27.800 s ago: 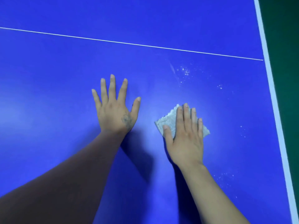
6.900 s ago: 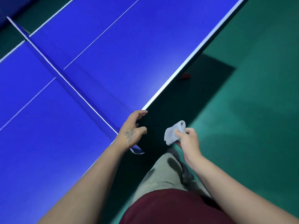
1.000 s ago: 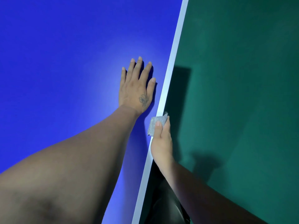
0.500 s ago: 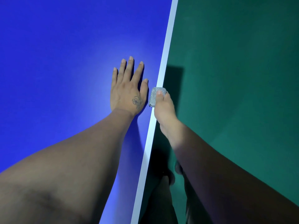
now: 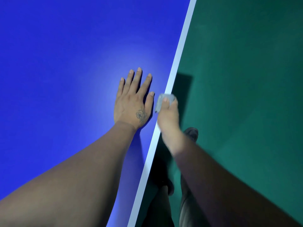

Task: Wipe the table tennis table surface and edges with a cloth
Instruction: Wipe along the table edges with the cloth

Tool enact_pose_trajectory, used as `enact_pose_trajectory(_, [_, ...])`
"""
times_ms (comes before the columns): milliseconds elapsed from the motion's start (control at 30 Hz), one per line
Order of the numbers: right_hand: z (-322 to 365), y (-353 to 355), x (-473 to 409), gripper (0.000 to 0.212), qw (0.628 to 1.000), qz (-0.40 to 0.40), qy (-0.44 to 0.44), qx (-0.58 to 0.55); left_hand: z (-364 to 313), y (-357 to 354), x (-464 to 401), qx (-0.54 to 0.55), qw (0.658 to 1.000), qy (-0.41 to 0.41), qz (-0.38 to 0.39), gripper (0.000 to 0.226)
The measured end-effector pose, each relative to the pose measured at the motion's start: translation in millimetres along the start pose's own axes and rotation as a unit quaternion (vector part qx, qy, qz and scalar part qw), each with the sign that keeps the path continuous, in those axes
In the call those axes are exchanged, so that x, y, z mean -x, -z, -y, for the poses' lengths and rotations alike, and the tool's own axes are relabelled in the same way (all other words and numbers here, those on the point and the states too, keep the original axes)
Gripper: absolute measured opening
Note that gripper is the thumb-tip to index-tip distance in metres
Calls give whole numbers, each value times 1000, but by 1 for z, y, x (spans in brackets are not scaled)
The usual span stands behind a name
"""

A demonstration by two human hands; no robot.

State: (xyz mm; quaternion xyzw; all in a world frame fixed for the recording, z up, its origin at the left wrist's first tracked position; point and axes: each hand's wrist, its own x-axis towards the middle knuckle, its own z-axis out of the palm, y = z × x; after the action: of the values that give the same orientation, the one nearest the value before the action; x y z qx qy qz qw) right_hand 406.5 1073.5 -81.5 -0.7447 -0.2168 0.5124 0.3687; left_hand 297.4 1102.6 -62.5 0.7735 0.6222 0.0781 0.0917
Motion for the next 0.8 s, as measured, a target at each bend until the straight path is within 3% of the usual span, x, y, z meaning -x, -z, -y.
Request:
enact_pose_trajectory(100, [36,5,-62,43,999,29,-8,41,-2,1,-2,6,1000,4,-3,57])
enact_pose_trajectory(200, [67,9,-88,56,999,15,-26,14,-3,2,-4,12,1000,8,-5,56])
enact_pose_trajectory(567, [39,16,-21,60,999,36,-28,20,-9,7,-8,4,1000,10,4,58])
enact_pose_trajectory(800, [126,20,-135,59,998,35,-25,42,-12,7,-13,14,1000,26,-5,55])
